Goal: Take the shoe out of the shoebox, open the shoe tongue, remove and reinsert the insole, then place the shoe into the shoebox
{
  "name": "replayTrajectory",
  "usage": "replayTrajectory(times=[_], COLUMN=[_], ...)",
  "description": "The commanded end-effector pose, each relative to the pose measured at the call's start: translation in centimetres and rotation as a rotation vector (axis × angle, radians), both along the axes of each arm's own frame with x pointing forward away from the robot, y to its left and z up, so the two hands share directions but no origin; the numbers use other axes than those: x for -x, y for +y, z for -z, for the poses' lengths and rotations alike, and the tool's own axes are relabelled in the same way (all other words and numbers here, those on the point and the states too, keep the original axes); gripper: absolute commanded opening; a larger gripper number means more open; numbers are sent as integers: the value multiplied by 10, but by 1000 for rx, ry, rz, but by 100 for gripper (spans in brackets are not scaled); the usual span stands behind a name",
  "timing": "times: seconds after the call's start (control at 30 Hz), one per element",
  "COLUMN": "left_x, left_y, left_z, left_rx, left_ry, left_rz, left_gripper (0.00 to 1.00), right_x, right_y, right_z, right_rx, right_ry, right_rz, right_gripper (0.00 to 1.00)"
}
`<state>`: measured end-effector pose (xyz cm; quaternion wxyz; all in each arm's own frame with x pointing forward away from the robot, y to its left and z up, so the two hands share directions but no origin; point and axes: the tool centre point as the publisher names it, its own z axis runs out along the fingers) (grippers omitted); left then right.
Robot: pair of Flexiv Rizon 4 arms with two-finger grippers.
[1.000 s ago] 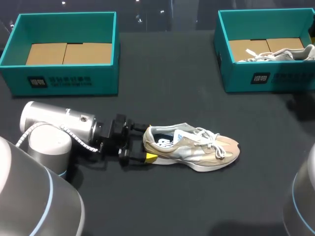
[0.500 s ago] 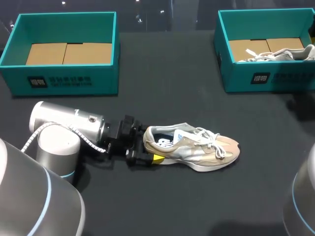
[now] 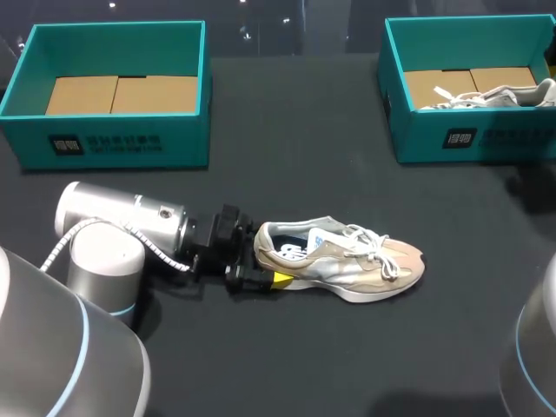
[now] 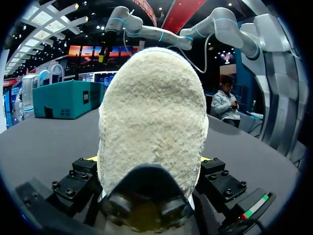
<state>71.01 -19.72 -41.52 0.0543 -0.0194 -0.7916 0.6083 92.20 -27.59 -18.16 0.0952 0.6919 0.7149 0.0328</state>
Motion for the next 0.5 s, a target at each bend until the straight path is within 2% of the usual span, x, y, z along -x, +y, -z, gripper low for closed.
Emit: replayTrajectory(times=[0.03, 0.5], left_x=[3, 2], left_y=[-1, 1], left_z=[2, 2], left_rx=[1, 2], left_ry=[-2, 4], left_rz=[-13, -24], left_gripper=[0, 0], right_x=[1, 1], right_y=[0, 0], right_z=[0, 0], right_rx=[2, 2], right_ry=[-1, -1], right_rz=[1, 1], right_gripper=[100, 100])
